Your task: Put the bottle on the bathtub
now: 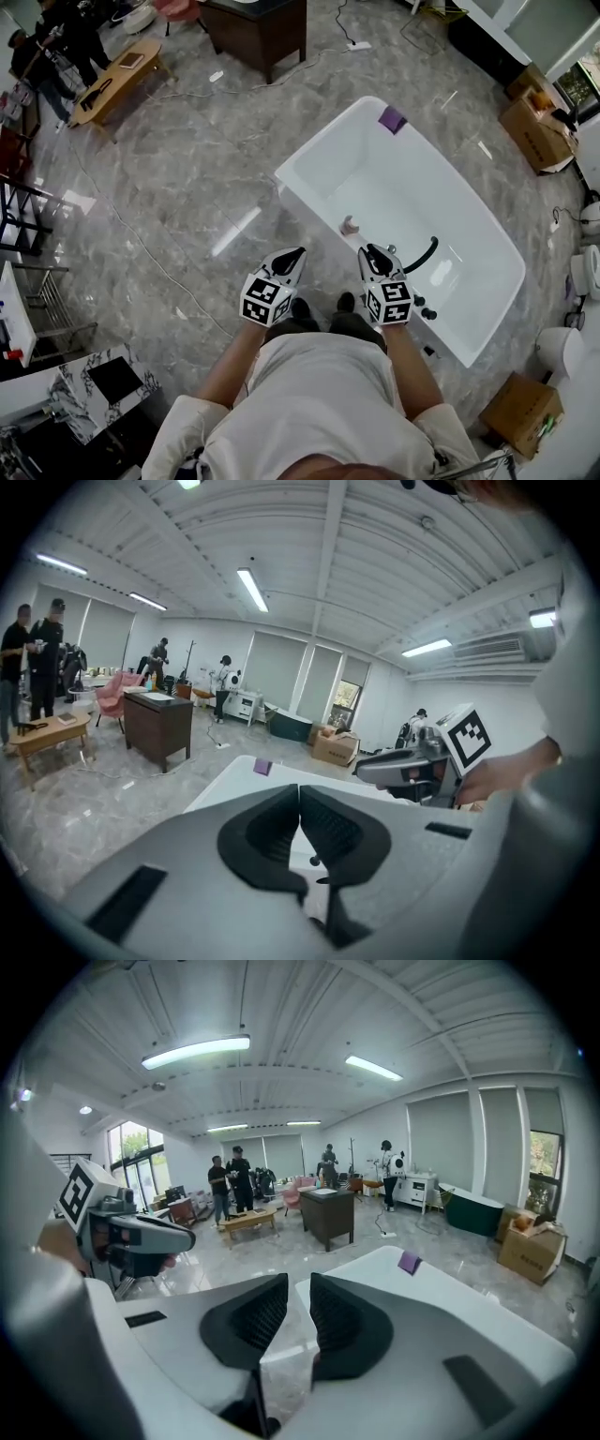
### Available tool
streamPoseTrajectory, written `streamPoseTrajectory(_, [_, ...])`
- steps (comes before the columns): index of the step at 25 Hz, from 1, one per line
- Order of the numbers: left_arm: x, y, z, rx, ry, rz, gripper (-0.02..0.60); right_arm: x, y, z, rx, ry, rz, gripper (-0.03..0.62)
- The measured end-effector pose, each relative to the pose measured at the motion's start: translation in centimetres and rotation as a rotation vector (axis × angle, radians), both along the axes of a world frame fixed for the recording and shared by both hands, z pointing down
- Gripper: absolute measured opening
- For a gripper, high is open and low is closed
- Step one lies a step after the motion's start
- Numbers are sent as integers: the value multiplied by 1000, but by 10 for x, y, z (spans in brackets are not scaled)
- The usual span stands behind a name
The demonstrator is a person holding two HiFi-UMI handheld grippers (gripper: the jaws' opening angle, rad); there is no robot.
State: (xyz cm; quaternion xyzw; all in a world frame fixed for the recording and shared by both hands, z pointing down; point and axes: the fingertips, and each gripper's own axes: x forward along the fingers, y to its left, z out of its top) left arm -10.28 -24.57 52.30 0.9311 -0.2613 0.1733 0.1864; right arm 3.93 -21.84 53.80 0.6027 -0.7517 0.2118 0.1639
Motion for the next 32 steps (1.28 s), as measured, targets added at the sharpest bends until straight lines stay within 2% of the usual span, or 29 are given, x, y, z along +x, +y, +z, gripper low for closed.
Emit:
streamPoseTrajectory(13, [26,3,-71,110,47,-4,9,17,10,-70,109,-50,-48,58])
streamPoseTrajectory(17, [26,1,-78,117,55,-25,9,23,12,-79,128,-70,-52,55])
streamPoseTrajectory(23, [27,1,-87,136,72,-53,9,30,15,-90,161,-41,-85,49])
streamPoseTrajectory(32, [33,-9,-84,142,60,-70,9,39,3,-99,191,-30,-118,35])
